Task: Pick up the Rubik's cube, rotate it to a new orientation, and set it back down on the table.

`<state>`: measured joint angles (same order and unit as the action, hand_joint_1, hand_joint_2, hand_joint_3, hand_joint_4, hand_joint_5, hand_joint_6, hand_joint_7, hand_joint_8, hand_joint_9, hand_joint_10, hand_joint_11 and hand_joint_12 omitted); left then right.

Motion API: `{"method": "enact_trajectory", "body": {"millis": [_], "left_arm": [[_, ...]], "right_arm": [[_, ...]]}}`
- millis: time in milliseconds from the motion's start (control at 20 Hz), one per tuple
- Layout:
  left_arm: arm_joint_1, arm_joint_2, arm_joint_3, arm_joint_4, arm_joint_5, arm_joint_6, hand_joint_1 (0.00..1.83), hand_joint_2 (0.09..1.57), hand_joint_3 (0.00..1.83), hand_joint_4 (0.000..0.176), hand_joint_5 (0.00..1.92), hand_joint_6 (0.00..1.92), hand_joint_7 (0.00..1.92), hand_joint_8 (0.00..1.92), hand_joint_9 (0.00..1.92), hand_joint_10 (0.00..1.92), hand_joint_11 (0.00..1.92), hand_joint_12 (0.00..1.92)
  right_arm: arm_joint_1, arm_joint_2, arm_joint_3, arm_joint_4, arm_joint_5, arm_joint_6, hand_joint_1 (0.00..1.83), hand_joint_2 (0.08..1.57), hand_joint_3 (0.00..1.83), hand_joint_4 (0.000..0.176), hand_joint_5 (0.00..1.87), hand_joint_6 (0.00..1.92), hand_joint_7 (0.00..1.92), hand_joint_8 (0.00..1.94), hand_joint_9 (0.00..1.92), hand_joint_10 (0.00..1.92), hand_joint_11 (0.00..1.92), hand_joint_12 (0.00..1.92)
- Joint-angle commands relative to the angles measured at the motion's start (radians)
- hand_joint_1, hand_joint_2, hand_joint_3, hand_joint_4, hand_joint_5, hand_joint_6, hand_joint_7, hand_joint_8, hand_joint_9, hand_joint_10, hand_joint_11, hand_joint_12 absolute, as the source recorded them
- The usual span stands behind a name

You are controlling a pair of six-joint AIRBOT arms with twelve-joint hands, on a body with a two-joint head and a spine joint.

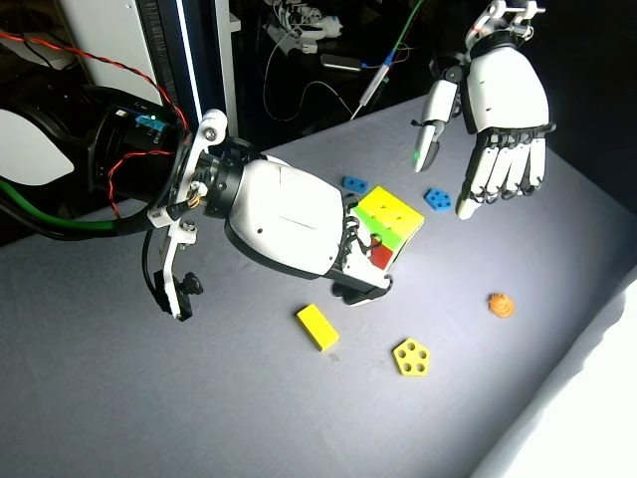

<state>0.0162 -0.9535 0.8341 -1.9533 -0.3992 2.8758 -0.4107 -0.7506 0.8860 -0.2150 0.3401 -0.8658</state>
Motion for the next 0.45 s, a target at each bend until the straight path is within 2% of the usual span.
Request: {"method": "enact_trajectory", "body": {"millis": [0,50,150,250,400], "left_arm": [[-0.021,0.010,-0.005,0.034,0.036,-0.003,0.14,1.36,0.00,0.000,0.74,1.18,0.87,1.42,0.80,1.66,0.53,1.89],[-0.027,0.010,-0.007,0.034,0.036,-0.003,0.13,1.37,0.00,0.000,0.71,1.36,0.89,1.51,0.83,1.75,0.59,1.92],[-0.038,0.010,-0.011,0.034,0.038,-0.003,0.12,1.38,0.00,0.000,0.68,1.48,0.89,1.61,0.84,1.84,0.66,1.92],[-0.045,0.014,-0.014,0.034,0.042,-0.003,0.13,1.38,0.00,0.000,0.66,1.57,0.90,1.66,0.87,1.88,0.72,1.92],[-0.049,0.015,-0.015,0.034,0.042,-0.003,0.14,1.38,0.00,0.000,0.65,1.52,0.88,1.67,0.85,1.90,0.71,1.92]], "right_arm": [[0.006,0.005,-0.001,0.010,0.115,0.001,0.08,1.27,0.00,0.000,0.77,1.28,0.90,1.38,0.67,1.70,0.53,1.92],[0.005,0.005,-0.001,0.010,0.122,-0.002,0.11,1.26,0.00,0.000,0.75,1.33,0.93,1.43,0.71,1.74,0.57,1.92],[0.001,0.005,-0.001,0.010,0.153,-0.015,0.10,1.27,0.00,0.000,0.73,1.39,0.89,1.53,0.70,1.78,0.56,1.92],[-0.001,0.005,-0.001,0.010,0.161,-0.018,0.09,1.28,0.00,0.000,0.72,1.40,0.88,1.53,0.70,1.79,0.56,1.92],[-0.002,0.005,-0.001,0.010,0.161,-0.018,0.05,1.28,0.00,0.000,0.71,1.42,0.87,1.53,0.71,1.78,0.56,1.92]]}}
